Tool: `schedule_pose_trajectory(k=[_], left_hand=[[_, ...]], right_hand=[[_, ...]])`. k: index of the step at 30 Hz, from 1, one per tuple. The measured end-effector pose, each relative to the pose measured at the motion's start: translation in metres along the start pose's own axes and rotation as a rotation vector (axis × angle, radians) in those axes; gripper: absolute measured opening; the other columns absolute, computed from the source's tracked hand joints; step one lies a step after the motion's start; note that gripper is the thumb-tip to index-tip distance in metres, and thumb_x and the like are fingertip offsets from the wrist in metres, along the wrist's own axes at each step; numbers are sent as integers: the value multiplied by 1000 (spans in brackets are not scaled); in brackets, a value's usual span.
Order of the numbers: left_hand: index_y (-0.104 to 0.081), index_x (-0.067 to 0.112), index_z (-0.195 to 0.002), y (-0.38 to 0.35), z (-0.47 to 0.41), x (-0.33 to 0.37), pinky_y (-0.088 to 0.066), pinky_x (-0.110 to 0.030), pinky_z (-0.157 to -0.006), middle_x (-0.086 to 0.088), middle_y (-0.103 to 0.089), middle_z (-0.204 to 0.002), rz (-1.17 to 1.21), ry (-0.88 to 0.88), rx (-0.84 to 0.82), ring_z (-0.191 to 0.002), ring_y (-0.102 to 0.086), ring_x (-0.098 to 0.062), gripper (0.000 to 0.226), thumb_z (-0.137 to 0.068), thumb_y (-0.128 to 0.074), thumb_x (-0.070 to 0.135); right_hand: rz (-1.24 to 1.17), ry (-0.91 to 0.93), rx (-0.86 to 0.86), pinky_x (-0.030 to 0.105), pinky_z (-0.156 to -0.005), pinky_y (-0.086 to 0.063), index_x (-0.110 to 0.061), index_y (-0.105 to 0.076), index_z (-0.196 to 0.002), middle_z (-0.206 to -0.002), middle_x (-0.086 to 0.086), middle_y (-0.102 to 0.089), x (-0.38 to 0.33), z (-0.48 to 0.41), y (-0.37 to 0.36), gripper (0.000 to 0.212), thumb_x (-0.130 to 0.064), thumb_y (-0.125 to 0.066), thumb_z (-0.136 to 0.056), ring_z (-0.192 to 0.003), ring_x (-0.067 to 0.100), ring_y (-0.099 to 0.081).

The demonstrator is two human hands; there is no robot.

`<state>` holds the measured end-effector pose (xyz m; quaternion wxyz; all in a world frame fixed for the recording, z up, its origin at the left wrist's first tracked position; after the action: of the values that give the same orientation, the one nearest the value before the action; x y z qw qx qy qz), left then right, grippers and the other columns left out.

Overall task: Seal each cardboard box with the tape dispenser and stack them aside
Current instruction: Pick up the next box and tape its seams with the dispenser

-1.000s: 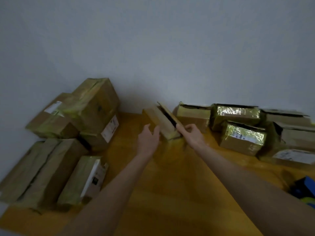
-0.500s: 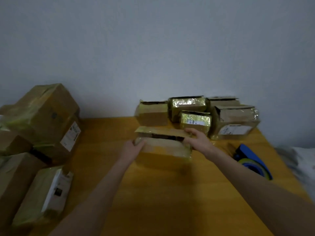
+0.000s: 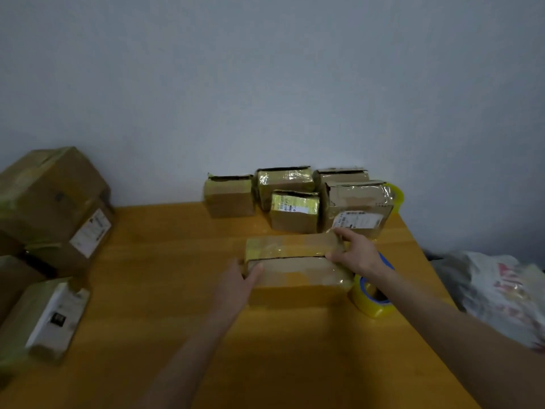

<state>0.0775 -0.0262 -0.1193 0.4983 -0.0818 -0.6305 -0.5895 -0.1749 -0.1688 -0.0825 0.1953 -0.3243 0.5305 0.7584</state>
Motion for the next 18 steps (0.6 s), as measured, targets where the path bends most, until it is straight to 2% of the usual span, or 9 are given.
schedule_pose_trajectory(k=[1, 2, 4, 6, 9, 11, 13, 16, 18], left_hand=[[-46, 13, -132, 2, 4, 2, -51, -42, -88, -6, -61, -115, -10, -5, 22, -100, -59, -21, 58, -89, -55, 52], [-38, 11, -140, 9, 5, 12, -47, -42, -95, -11, -55, -126, -121, -62, 83, -111, -54, -26, 65, -90, -56, 49], [-21, 10, -150, 14, 10, 47, -34, -41, -109, -13, -35, -148, -425, -275, 211, -135, -33, -30, 75, -93, -54, 45], [-7, 20, -153, -9, 13, 81, -18, -41, -118, -1, -12, -160, -593, -445, 115, -147, -6, -22, 77, -94, -46, 50], [6, 36, -151, -64, 23, 88, -1, -45, -119, 6, 13, -159, -808, -481, -167, -146, 14, -18, 79, -89, -32, 69], [12, 39, -149, -76, 24, 80, 5, -45, -117, 5, 21, -157, -889, -448, -201, -145, 18, -20, 83, -87, -30, 74], [14, 38, -148, -75, 22, 77, 6, -44, -117, 4, 23, -157, -916, -439, -184, -145, 19, -20, 82, -87, -29, 73], [12, 36, -149, -75, 18, 77, 6, -43, -118, 2, 22, -157, -940, -439, -184, -146, 18, -20, 81, -88, -27, 72], [10, 35, -150, -78, 18, 77, 6, -43, -118, 3, 21, -156, -926, -446, -174, -146, 17, -19, 81, -88, -27, 71]], right_hand=[[22, 18, -9, 36, -98, -43, -23, -45, -142, -141, 3, -50, 1, 1, 0, 71, -29, -78, -79, -126, 25, -47], [34, 33, -17, 36, -96, -44, -23, -45, -141, -139, 3, -51, 0, 0, 0, 71, -30, -78, -79, -124, 24, -49], [50, 42, -37, 37, -95, -47, -22, -44, -138, -136, 1, -51, 0, -2, -1, 71, -32, -79, -77, -121, 23, -50], [46, 44, -45, 39, -93, -49, -21, -43, -136, -132, 1, -50, -1, -4, -4, 71, -31, -79, -75, -116, 21, -52], [49, 110, -104, 37, -88, -50, -23, -44, -131, -121, -4, -49, -1, -6, -5, 65, -33, -78, -77, -109, 17, -51], [-14, 133, -211, 38, -95, -48, -23, -46, -135, -128, -3, -52, 10, -7, 1, 61, -35, -74, -82, -118, 19, -51], [-19, 79, -193, 39, -97, -47, -22, -48, -136, -132, -1, -55, 35, -12, 24, 60, -44, -69, -85, -120, 21, -53], [199, -99, -21, 32, -75, -47, -18, -50, -131, -121, 4, -59, 86, -17, 61, 61, -51, -68, -83, -106, 23, -59], [304, -214, -85, 29, -61, -45, -13, -57, -111, -97, 4, -60, 119, -14, 55, 49, -50, -70, -81, -84, 19, -61]])
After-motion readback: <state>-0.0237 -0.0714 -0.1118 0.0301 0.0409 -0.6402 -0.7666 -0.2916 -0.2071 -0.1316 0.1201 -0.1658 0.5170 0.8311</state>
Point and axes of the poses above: each hand's wrist, its own z-axis away from the middle knuckle, its own y-axis out of the back of the hand, x = y × z, the point moved 9 cm from there along -z, towards the middle knuckle
